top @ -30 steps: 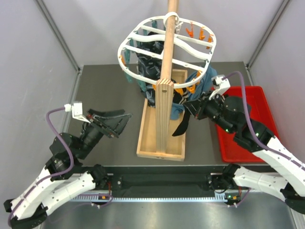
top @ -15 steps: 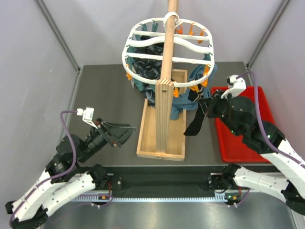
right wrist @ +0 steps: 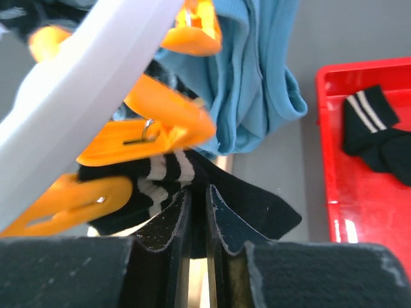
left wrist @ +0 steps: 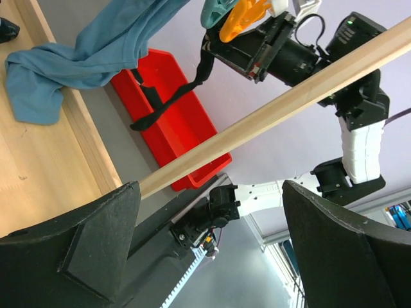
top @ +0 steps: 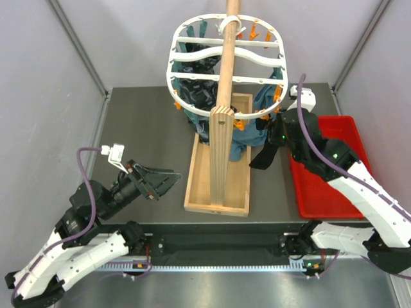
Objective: Clip the socks to the hanger
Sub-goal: Open the clamp at the hanger.
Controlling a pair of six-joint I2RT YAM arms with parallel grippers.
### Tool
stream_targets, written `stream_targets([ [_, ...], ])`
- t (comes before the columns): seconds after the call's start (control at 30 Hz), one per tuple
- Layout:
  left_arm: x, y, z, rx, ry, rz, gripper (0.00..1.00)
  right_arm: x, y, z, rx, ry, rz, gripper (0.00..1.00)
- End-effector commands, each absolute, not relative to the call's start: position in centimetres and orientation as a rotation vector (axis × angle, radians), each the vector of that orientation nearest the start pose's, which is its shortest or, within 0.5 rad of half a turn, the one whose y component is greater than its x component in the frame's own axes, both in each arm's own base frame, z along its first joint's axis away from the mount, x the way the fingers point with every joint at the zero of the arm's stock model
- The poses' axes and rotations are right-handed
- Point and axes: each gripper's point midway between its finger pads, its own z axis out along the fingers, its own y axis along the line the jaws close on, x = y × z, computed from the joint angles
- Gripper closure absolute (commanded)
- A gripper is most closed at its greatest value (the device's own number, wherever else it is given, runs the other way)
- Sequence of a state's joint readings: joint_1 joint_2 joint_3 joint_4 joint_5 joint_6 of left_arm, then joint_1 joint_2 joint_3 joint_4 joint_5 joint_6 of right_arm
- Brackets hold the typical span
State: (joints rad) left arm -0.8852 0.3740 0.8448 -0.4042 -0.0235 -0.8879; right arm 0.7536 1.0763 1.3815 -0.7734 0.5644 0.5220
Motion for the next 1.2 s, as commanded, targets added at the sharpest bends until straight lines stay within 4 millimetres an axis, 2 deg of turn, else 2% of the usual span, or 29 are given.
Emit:
stream_targets([
  [0.0,11.5,-18.1,37.5,-0.037,1.673,-1.365,0.04,27.9,13.0,34.4,0.122,1.958,0.166,0.89],
  [0.17,12.0,-18.2,36.9,-0.086,1.704,-1.356,0.05,28.8,13.0,33.5,0.089,1.978,0.182,0.88],
  [0.27,12.0,-18.7,37.1,-0.102,1.725,-1.385,0.06,29.1,12.5,33.6,0.073,1.977,0.170,0.88],
  [0.4,11.9,-19.5,37.1,-0.031,1.767,-1.362,0.06,30.0,11.9,33.9,0.055,1.981,0.170,0.87],
  [0.47,12.5,-19.7,36.6,-0.025,1.799,-1.309,0.06,30.2,12.0,34.3,0.049,1.978,0.189,0.87],
  [0.7,14.1,-19.6,38.6,-0.059,1.683,-1.289,0.11,31.4,12.8,34.6,-0.033,2.014,0.249,0.86],
  [0.9,15.9,-20.9,36.6,-0.114,1.735,-1.253,0.14,32.4,13.6,34.0,-0.068,2.009,0.271,0.83],
  [1.0,17.2,-21.7,35.7,-0.165,1.750,-1.237,0.17,32.8,13.1,33.8,-0.058,1.995,0.240,0.82],
  [1.13,18.8,-21.9,35.9,-0.236,1.696,-1.224,0.20,32.6,13.1,33.5,-0.067,1.981,0.253,0.82],
  [1.17,19.5,-21.7,36.5,-0.266,1.658,-1.215,0.20,32.4,13.2,32.8,-0.077,1.993,0.257,0.82],
])
